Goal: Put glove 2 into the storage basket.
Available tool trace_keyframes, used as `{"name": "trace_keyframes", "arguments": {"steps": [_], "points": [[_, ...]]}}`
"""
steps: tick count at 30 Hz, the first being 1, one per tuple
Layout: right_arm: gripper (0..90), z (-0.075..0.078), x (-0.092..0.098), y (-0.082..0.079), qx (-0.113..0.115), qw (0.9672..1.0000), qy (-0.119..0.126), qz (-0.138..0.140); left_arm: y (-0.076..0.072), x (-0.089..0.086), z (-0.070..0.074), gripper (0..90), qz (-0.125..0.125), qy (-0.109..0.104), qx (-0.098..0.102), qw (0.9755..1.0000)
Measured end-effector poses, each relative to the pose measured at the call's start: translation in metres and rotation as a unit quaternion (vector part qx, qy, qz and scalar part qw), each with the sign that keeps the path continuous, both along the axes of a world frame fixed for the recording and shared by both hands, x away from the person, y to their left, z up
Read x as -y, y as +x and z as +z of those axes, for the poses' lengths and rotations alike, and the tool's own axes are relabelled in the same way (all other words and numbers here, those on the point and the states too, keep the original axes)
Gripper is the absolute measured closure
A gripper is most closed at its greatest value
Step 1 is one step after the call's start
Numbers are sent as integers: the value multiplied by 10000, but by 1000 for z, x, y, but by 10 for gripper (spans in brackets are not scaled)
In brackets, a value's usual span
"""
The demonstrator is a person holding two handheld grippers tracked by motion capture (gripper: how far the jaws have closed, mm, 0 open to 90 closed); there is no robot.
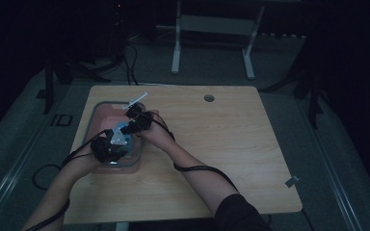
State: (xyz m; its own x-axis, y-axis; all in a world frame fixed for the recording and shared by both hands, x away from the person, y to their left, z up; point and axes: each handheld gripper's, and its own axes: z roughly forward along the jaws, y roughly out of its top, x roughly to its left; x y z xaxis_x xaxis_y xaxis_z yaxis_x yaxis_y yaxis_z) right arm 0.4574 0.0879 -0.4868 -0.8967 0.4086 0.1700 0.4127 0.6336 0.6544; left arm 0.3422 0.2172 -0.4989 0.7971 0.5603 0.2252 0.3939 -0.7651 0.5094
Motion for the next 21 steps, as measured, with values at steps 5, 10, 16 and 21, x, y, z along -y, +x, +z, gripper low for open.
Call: {"name": "trace_keyframes", "arguments": {"steps": [5,10,16,21], "points": [[511,11,11,0,45,9999,157,33,1,0,3,395,265,-106,4,9996],[389,22,26,-6,37,9993,293,207,-1,-2,14,147,418,-394,84,9983],[272,33,44,-12,-128,9974,645,298,-4,2,26,84,465,-632,231,9966],[200,34,61,-18,-79,9970,679,360,-8,13,33,73,372,-811,342,9954]]}}
